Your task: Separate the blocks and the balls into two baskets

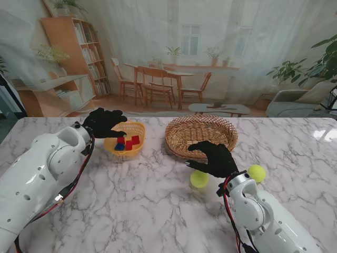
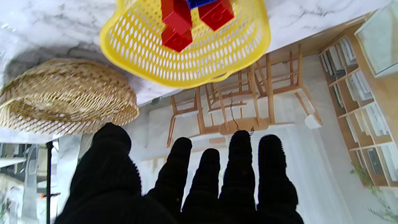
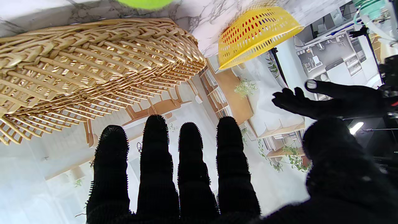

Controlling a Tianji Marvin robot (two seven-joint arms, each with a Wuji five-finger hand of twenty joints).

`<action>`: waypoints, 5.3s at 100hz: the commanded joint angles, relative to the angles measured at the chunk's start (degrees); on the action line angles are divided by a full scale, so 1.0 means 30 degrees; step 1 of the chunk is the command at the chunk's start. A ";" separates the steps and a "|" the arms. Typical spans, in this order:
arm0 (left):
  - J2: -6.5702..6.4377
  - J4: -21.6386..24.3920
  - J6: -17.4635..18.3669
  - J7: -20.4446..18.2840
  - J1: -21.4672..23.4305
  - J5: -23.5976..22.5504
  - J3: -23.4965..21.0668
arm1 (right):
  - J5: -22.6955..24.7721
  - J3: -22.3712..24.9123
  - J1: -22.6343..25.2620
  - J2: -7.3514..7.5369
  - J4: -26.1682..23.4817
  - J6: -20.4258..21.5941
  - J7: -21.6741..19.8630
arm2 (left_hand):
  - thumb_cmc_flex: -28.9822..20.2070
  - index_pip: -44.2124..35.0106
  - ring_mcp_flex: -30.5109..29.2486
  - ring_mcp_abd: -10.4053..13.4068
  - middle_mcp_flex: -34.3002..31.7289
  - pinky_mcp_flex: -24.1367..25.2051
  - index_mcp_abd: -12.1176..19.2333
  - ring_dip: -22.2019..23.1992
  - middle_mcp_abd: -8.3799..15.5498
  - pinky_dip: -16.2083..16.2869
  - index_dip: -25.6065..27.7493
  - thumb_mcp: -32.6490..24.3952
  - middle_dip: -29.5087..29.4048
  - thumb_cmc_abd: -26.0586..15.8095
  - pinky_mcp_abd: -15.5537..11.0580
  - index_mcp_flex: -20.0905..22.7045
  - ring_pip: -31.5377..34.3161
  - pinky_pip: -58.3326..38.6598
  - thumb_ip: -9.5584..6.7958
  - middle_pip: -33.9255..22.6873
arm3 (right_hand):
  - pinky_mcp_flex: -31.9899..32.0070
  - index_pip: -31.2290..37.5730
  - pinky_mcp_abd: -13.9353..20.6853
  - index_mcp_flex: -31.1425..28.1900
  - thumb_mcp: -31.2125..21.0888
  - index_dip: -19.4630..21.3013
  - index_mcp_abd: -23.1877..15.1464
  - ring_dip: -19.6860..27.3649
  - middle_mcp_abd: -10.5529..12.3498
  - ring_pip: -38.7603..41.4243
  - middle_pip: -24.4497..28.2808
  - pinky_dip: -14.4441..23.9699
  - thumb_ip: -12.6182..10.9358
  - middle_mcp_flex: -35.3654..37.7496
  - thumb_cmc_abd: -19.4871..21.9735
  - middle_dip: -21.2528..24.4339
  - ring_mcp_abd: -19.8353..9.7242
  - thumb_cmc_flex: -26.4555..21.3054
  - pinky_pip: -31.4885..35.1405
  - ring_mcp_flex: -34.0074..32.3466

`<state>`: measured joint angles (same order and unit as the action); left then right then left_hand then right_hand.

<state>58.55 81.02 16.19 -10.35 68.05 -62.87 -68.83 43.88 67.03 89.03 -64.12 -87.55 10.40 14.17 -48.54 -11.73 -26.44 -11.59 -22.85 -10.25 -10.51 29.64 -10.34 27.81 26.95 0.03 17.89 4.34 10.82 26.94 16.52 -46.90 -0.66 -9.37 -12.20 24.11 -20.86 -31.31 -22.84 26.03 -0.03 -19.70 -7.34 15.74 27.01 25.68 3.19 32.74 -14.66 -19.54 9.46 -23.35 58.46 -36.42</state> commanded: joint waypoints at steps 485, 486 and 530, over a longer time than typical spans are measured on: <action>0.0944 0.1314 -0.0121 0.5838 0.5571 0.3400 0.0316 | 0.6598 0.4723 0.1272 0.0981 0.4217 -0.3441 0.3700 | -0.0064 -0.0175 -0.1028 -0.0103 -0.3889 0.0753 0.0578 0.0352 0.0916 0.1633 0.0438 0.0377 0.1472 -0.1299 0.1225 0.0717 -0.0497 0.1009 0.0101 -0.0974 | -0.9413 0.6239 0.3809 -0.1305 -1.0003 -0.0530 0.0696 -0.6190 -0.0203 1.2725 0.8414 0.3629 0.2405 0.1787 -0.5605 -0.6865 -0.0996 -0.4686 0.7430 -0.4299; 0.0947 0.1303 -0.0114 0.5858 0.5566 0.3406 0.0321 | 0.6564 0.4738 0.1267 0.0973 0.4181 -0.3409 0.3682 | -0.0074 -0.0182 -0.1028 -0.0097 -0.3886 0.0751 0.0572 0.0358 0.0907 0.1635 0.0440 0.0374 0.1477 -0.1302 0.1224 0.0720 -0.0490 0.1001 0.0099 -0.0984 | -0.9413 0.6243 0.3810 -0.1306 -0.9995 -0.0535 0.0694 -0.6190 -0.0206 1.2724 0.8411 0.3628 0.2409 0.1786 -0.5611 -0.6865 -0.0994 -0.4684 0.7430 -0.4299; 0.0915 0.1303 -0.0079 0.5671 0.5580 0.3404 0.0335 | 0.5903 0.4118 -0.0406 0.0963 0.2978 -0.2117 0.1600 | -0.0078 -0.0340 -0.0953 -0.0148 -0.3860 0.0789 0.0593 0.0375 0.0885 0.1550 0.0455 0.0402 0.1457 -0.1303 0.1188 0.0878 -0.0493 0.0962 0.0107 -0.1031 | -0.9350 0.6403 0.3626 -0.1427 -0.9868 -0.0851 0.0564 -0.6163 -0.0222 1.2626 0.8278 0.3578 0.2504 0.1905 -0.5555 -0.6872 -0.0921 -0.4880 0.7413 -0.4310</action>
<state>61.23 85.02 15.74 7.46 84.83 -52.61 -68.02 61.46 80.15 89.62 -61.08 -77.50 3.46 19.29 -48.57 -12.29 -28.94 -12.48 -33.62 -8.58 -9.03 30.39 -8.21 31.34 28.55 -0.23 21.72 2.95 13.68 28.80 14.64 -43.59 -0.66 -11.48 -39.62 38.17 -10.10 -33.67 -46.47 23.91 5.83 -37.10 -10.92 49.75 48.54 35.86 12.08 34.66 -34.73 -38.38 7.52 -29.33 78.96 -48.02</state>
